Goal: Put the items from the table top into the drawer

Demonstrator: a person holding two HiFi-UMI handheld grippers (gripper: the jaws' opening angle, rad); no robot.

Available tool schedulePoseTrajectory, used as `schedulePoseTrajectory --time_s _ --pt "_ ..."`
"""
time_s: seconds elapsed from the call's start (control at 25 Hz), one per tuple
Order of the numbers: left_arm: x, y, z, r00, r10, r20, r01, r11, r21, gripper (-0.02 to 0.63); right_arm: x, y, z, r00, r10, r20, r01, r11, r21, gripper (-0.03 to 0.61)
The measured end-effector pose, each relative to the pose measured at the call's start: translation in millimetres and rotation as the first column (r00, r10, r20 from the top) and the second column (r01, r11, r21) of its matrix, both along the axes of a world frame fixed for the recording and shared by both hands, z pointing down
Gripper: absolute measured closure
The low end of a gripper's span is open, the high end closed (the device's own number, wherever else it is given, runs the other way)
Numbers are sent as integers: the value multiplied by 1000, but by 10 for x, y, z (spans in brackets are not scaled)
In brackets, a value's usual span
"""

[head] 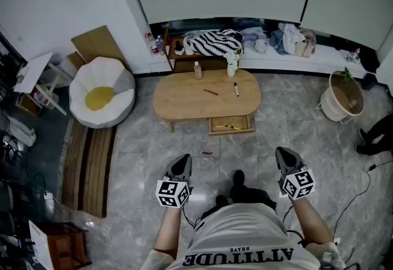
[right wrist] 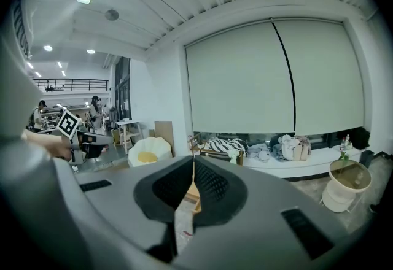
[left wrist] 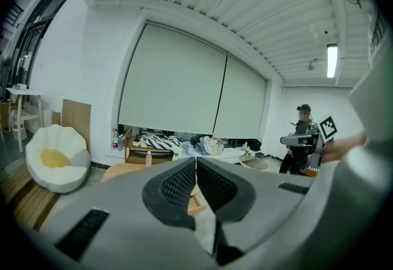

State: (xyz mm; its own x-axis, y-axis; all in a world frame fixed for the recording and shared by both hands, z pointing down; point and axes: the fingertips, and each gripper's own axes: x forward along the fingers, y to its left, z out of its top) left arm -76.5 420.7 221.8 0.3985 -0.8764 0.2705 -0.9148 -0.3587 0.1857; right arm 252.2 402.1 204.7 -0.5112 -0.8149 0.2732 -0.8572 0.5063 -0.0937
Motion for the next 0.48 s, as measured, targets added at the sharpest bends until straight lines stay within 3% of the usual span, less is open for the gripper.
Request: schedulePoseTrajectory --time_s 0.48 --pt "23 -488 115 1000 -29 -1 29 999 -20 592 -82 -662 211 998 -56 16 56 997 -46 557"
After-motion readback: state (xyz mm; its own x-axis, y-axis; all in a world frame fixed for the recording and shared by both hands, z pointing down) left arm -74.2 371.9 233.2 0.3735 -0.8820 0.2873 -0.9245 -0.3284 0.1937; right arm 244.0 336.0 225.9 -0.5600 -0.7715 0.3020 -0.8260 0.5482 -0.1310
